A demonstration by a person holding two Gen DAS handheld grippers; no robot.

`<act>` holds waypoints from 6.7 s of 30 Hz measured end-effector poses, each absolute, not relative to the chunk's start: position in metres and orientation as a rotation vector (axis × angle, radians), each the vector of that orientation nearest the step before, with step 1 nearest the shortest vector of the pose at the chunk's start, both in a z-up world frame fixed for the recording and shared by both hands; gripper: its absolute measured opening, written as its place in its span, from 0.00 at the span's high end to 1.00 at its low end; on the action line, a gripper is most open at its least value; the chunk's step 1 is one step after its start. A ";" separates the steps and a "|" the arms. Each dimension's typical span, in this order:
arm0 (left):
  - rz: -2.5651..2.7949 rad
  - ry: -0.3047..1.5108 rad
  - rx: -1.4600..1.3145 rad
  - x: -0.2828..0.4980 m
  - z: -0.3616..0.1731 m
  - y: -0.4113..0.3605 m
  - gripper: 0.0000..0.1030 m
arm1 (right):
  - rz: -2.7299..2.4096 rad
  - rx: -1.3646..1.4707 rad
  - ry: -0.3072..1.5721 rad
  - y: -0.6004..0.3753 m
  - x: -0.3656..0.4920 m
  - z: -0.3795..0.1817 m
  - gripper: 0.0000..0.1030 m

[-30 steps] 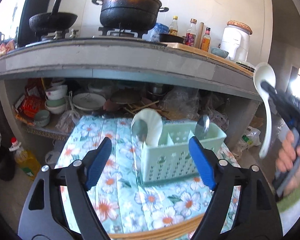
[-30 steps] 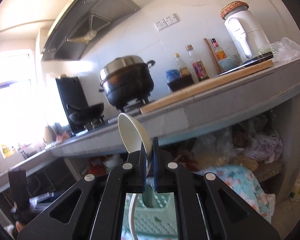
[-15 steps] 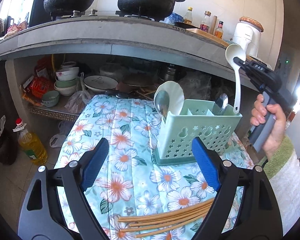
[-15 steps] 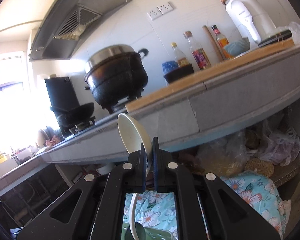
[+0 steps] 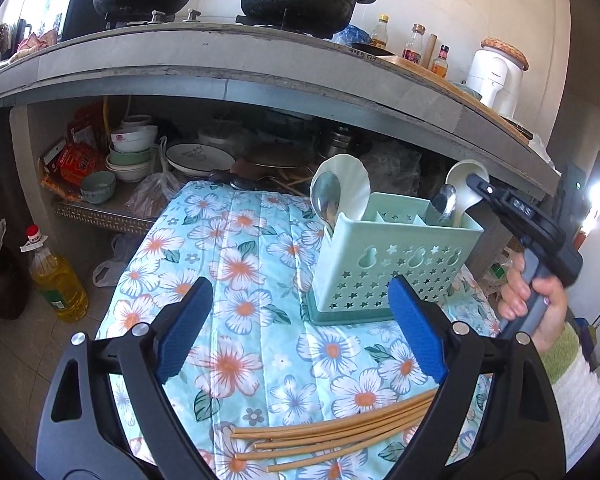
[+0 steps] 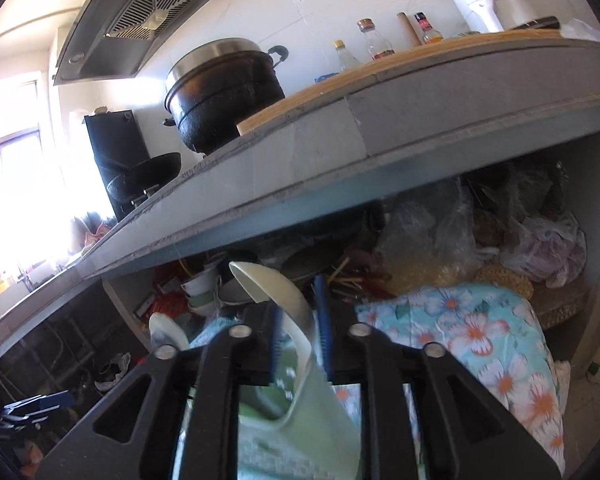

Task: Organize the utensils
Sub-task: 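Lower the white ladle into the holder and open the right gripper, then move the left gripper down over the wooden chopsticks on the quilt, then close the left gripper on one wooden chopstick and lift it, then grasp a wooden chopstick with the right gripper while the left gripper lifts its chopstick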

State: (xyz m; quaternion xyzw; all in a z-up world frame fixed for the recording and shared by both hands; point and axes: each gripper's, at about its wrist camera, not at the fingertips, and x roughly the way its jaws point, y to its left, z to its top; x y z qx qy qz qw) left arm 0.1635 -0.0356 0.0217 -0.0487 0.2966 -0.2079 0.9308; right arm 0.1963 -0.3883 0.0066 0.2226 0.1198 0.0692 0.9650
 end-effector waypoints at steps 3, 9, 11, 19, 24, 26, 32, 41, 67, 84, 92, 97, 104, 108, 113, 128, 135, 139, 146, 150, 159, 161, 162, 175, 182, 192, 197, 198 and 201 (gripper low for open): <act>-0.434 0.622 -0.101 0.158 0.021 -0.037 0.17 | 0.121 0.464 0.247 -0.392 0.172 0.001 0.65; -0.440 0.633 -0.075 0.139 0.021 -0.040 0.17 | 0.073 0.520 0.277 -0.402 0.125 -0.006 0.58; -0.446 0.643 -0.071 0.133 0.019 -0.041 0.16 | 0.051 0.515 0.314 -0.401 0.108 -0.008 0.55; -0.445 0.769 -0.015 0.111 -0.015 -0.057 0.15 | 0.010 0.486 0.622 -0.369 0.050 -0.049 0.31; -0.389 0.905 0.022 0.099 -0.055 -0.072 0.15 | -0.031 0.414 0.801 -0.335 0.033 -0.087 0.22; -0.372 0.927 0.030 0.096 -0.066 -0.075 0.15 | -0.037 0.362 0.854 -0.321 0.029 -0.099 0.20; -0.277 0.878 0.115 0.111 -0.068 -0.088 0.15 | -0.115 0.216 0.910 -0.289 0.022 -0.120 0.06; -0.194 0.827 0.389 0.115 -0.083 -0.123 0.15 | -0.141 0.283 0.872 -0.293 0.010 -0.123 0.06; -0.174 0.760 0.472 0.071 -0.083 -0.123 0.12 | -0.141 0.284 0.817 -0.290 -0.005 -0.127 0.06; -0.183 0.825 0.338 0.087 -0.089 -0.111 0.12 | -0.160 0.245 0.825 -0.285 -0.003 -0.128 0.06; -0.229 0.842 0.350 0.086 -0.080 -0.102 0.12 | -0.188 0.226 0.837 -0.281 0.000 -0.128 0.06; -0.280 0.739 0.292 0.067 -0.057 -0.084 0.12 | -0.202 0.218 0.821 -0.280 -0.001 -0.129 0.06; -0.477 0.639 0.328 0.049 -0.036 -0.086 0.12 | -0.198 0.200 0.799 -0.278 -0.004 -0.130 0.06; -0.621 0.629 0.419 0.046 -0.042 -0.105 0.12 | -0.195 0.193 0.815 -0.278 -0.001 -0.130 0.06; -0.771 0.639 0.546 0.049 -0.060 -0.132 0.25 | -0.167 0.183 0.852 -0.280 0.005 -0.129 0.05; -1.060 0.731 0.763 0.064 -0.082 -0.191 0.66 | -0.167 0.213 0.812 -0.280 -0.011 -0.130 0.05; -1.088 0.730 0.856 0.059 -0.094 -0.219 0.79 | -0.157 0.234 0.791 -0.281 -0.021 -0.130 0.05; -1.078 0.736 0.885 0.059 -0.097 -0.229 0.84 | -0.167 0.230 0.782 -0.281 -0.021 -0.131 0.05; -1.054 0.726 0.897 0.054 -0.092 -0.234 0.93 | -0.186 0.239 0.776 -0.279 -0.021 -0.131 0.05; -1.032 0.732 0.842 0.057 -0.076 -0.229 0.96 | -0.197 0.230 0.782 -0.277 -0.020 -0.131 0.05; -0.944 0.684 0.602 0.078 -0.015 -0.193 0.96 | -0.210 0.238 0.788 -0.277 -0.020 -0.130 0.05; -0.918 0.661 0.530 0.083 0.001 -0.181 0.96 | -0.215 0.242 0.806 -0.276 -0.019 -0.127 0.05; -0.903 0.650 0.489 0.086 0.010 -0.174 0.96 | -0.204 0.255 0.810 -0.277 -0.019 -0.125 0.05; -0.630 0.497 -0.114 0.122 0.065 -0.044 0.96 | 0.135 0.773 0.690 -0.288 0.028 -0.087 0.28; -0.585 0.498 -0.245 0.134 0.048 -0.007 0.96 | 0.094 1.064 0.805 -0.300 0.059 -0.121 0.50; -0.590 0.498 -0.287 0.140 0.038 0.013 0.96 | -0.008 1.233 0.809 -0.312 0.065 -0.143 0.84; -0.602 0.493 -0.280 0.135 0.040 0.011 0.96 | -0.005 1.285 0.781 -0.318 0.059 -0.145 0.90; -0.602 0.492 -0.278 0.134 0.042 0.011 0.96 | -0.003 1.287 0.774 -0.319 0.056 -0.143 0.90; -0.599 0.488 -0.272 0.133 0.047 0.010 0.96 | 0.004 1.275 0.754 -0.322 0.045 -0.136 0.91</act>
